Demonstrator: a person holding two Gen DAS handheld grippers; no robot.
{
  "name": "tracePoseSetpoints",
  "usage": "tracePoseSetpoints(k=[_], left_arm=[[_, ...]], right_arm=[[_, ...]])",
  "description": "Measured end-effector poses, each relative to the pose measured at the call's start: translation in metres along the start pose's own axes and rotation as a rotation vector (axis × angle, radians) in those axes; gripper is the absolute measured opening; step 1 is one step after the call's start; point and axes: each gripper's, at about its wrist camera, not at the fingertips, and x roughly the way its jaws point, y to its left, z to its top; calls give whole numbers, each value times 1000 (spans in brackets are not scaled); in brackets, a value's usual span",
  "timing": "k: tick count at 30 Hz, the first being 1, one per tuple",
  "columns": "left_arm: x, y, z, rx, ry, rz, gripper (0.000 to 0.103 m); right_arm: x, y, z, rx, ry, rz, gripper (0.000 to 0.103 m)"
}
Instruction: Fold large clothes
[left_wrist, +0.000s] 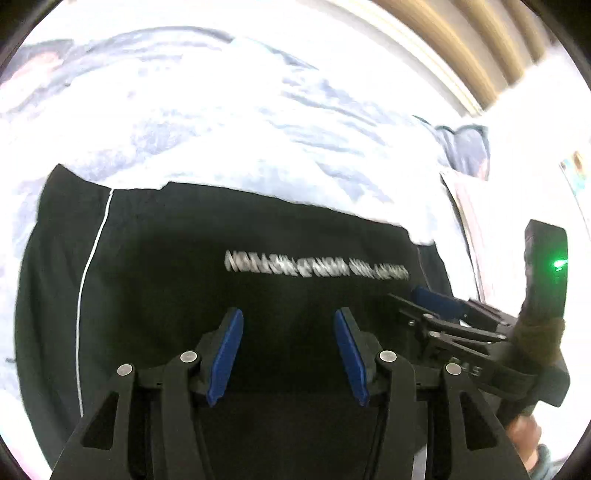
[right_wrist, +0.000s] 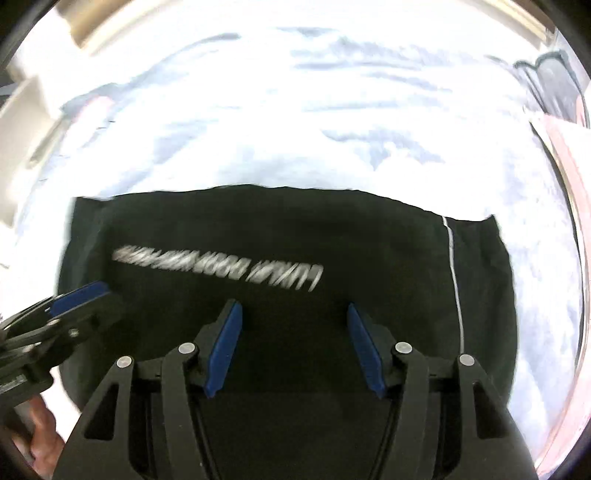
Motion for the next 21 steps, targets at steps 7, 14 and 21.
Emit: tracePoseSetpoints(k=[7, 14, 21], left_arm=[[62, 45, 10, -139, 112, -25, 52], [-18, 18, -24, -16, 48, -64, 52], [-55, 25, -113, 17, 114, -17, 52]], right_arm=[[49, -6, -2, 15, 51, -23, 69], [-38, -8, -36, -68, -22, 93, 70], [-51, 4, -118, -127, 59, 97, 69]])
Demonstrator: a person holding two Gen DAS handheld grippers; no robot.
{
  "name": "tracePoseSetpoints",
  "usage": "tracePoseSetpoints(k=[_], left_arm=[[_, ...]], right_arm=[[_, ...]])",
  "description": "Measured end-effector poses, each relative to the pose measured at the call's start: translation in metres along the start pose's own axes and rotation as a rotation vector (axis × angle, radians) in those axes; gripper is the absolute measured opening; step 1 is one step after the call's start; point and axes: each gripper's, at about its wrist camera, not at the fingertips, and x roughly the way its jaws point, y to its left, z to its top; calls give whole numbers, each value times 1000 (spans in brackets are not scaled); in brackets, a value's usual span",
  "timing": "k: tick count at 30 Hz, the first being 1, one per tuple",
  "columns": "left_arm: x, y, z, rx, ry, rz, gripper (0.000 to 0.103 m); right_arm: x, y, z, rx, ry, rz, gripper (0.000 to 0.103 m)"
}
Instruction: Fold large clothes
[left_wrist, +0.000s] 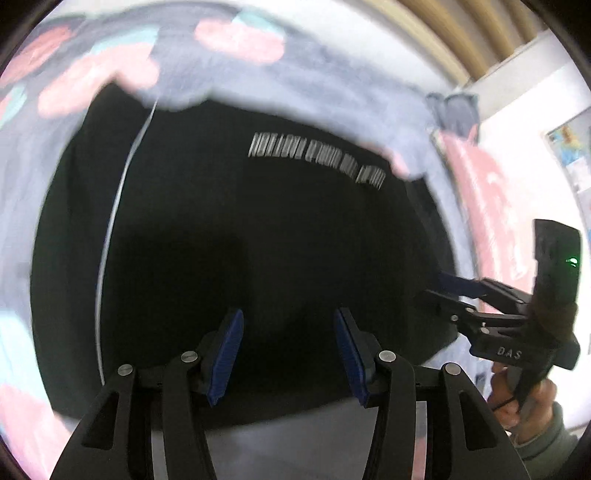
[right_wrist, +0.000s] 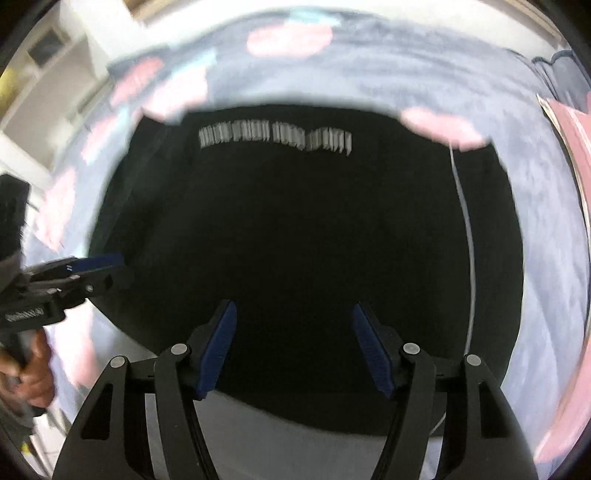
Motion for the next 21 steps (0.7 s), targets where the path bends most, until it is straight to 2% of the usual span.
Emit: tracePoseSetpoints(k=[3, 6, 9, 10, 14, 18, 21], left_arm=[[25, 12, -19, -48, 46, 50, 52], [59, 10, -24, 1, 71, 163, 53], [66, -4, -22, 22, 68, 257, 53], [63, -5, -22, 13, 65, 254, 53], [31, 3, -32, -9, 48, 163, 53], [-18, 20, -41, -27, -18, 167, 53], [-53, 50, -25, -93, -86, 185, 53]], right_arm=[[35, -12, -24, 36, 58, -27, 69], [60, -17, -27, 24, 94, -52, 71], [62, -21, -25, 31, 97, -68, 71], [59, -25, -24, 42, 93, -60, 71], [33, -41, -39, 93, 72, -2, 72], [-9, -56, -55, 96, -13, -10, 72], [-44, -67, -67, 109, -94, -41, 74]])
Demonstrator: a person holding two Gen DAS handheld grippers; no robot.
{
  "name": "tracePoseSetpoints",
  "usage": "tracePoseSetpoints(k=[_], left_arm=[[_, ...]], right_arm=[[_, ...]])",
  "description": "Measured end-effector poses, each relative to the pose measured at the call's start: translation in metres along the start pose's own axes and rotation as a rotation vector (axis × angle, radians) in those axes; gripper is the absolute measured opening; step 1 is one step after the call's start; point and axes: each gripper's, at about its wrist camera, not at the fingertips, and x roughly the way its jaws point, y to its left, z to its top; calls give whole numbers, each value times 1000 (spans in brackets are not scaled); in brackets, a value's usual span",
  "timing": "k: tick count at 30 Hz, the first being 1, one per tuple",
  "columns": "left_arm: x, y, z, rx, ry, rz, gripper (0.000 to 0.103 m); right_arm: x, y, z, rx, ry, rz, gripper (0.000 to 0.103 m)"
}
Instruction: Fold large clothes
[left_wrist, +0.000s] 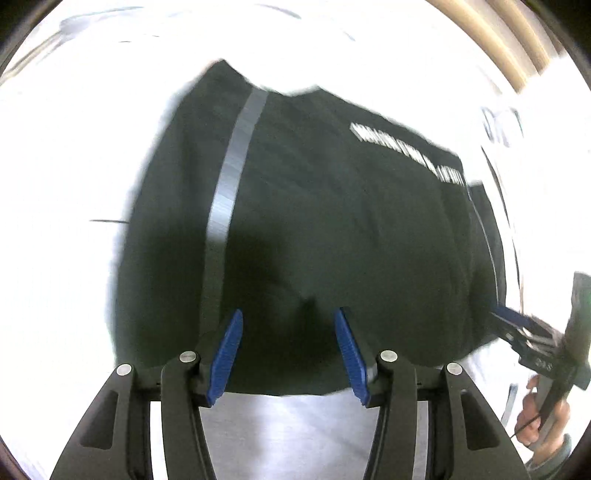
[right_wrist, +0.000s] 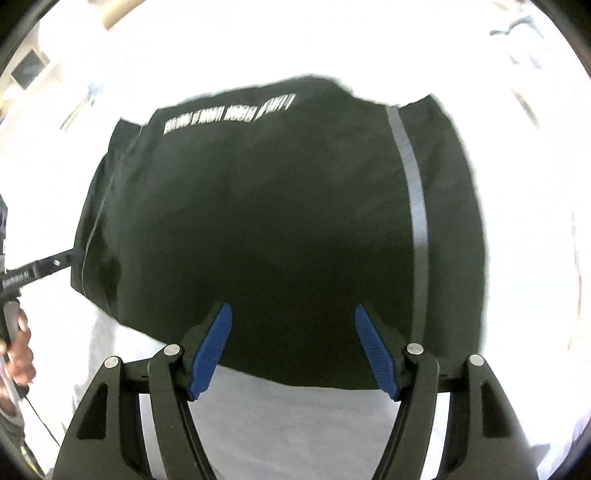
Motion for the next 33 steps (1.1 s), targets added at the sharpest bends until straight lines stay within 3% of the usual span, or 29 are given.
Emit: tracePoseSetpoints(k=[2, 5, 10, 13, 15, 20, 25, 30, 33], left_arm=[[-17, 24, 12, -41, -40, 3, 53], [-26, 49, 33, -55, -75, 1, 53], [-15, 68, 60, -51, -85, 18, 53], [0, 78, 79, -87, -59, -41, 53], [14, 88, 85, -115, -21, -124, 53], [45, 102, 93, -165, 22, -92, 53], [65, 121, 98, -202, 61, -117, 53], [105, 128, 98, -247, 190, -309, 54], [118, 126, 95, -255, 199, -326, 62]], right_arm=[[-25, -10, 1, 24, -71, -54, 76], [-53, -27, 30, 58, -153, -136, 78], [-37, -23, 74, 102, -167, -194, 83], [-27, -40, 85, 137, -145, -192, 83], [-18, -52, 91, 171, -129, -191, 83], [13, -85, 90, 252, -67, -114, 83], [37, -107, 89, 295, -28, -32, 83], [71, -123, 89, 302, 36, 55, 83], [91, -131, 86, 328, 73, 159, 83]])
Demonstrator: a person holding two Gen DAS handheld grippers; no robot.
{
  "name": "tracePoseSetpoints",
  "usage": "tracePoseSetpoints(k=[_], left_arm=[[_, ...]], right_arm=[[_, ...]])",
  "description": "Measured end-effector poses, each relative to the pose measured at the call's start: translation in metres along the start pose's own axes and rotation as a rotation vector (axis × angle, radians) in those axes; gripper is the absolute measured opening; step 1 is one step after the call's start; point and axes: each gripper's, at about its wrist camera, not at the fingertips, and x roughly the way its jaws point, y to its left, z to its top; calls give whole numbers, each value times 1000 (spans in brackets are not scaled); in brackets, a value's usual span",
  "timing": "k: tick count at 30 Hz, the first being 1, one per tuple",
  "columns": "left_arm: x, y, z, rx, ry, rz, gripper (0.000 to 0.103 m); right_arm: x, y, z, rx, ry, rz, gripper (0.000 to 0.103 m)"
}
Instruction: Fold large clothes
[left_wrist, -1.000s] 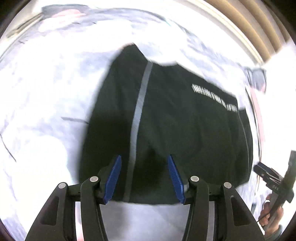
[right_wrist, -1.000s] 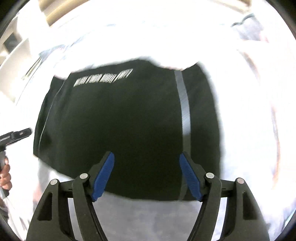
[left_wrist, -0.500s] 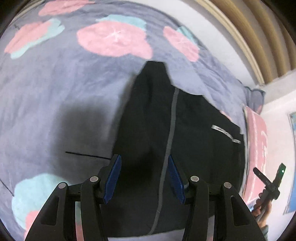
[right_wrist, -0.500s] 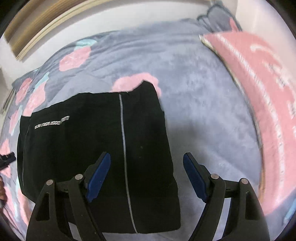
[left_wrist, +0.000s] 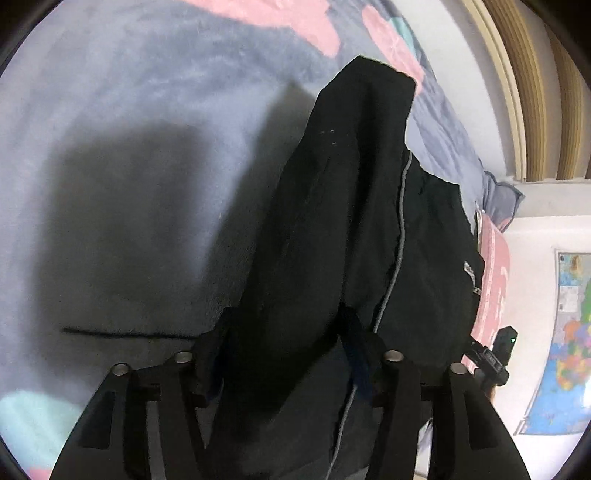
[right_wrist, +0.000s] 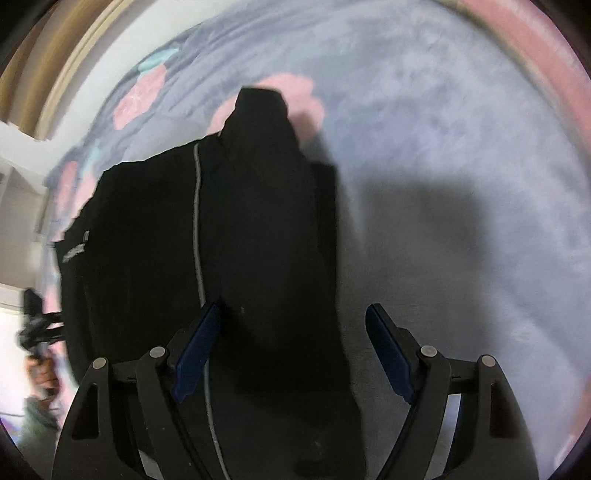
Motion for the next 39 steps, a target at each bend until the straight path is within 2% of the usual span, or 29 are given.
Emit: tracePoseSetpoints(k=[6, 8, 9, 10, 12, 14, 17, 19, 21, 23, 24, 25, 26, 27, 28, 30, 34, 39], left_arm=[[10, 11, 3, -51, -15, -102, 64], [12, 13, 1, -61, -29, -136, 63], [11, 12, -1, -62, -42, -159, 53], [10, 8, -3, -47, -50, -195, 47], [6, -1, -10, -2, -59, -217, 39], [1, -4, -15, 12, -52, -267, 38], [7, 0, -12, 2, -30, -279, 38], [16, 8, -9, -25, -13, -283, 47], [38, 17, -5, -80, 22, -308, 63], [49, 21, -7, -116, 16, -334, 65], [49, 20, -7, -118, 2, -333, 62], [45, 18, -10, -111, -10, -331, 59], [40, 14, -14, -91, -25, -331, 48], [32, 10, -20, -70, -39, -328, 39], [28, 4, -25, -55, -52, -329, 35], [9, -8, -38, -23, -89, -358, 29], [-27, -48, -66, 57, -144, -418, 28], [-82, -85, -123, 154, -198, -413, 27]], right_arm=[[31, -29, 6, 127, 66, 205, 85], [37, -33, 6, 167, 68, 246, 85], [36, -31, 5, 159, 62, 245, 78], [33, -26, 4, 141, 61, 262, 68], [26, -18, 2, 106, 60, 281, 68], [23, -11, 2, 61, 82, 298, 68], [32, -7, 5, 35, 130, 302, 73], [45, -8, 7, 56, 166, 328, 81], [63, -9, 5, 98, 195, 380, 86], [69, -7, 4, 125, 181, 403, 86], [67, -4, 3, 123, 168, 400, 80], [62, 1, 1, 107, 154, 397, 69], [56, 4, -2, 92, 140, 395, 64], [47, 8, -5, 76, 120, 393, 51], [37, 12, -9, 64, 102, 401, 42], [20, 25, -17, 44, 69, 408, 38], [-27, 63, -44, -20, -7, 430, 37], [-96, 97, -87, -75, -67, 438, 37]])
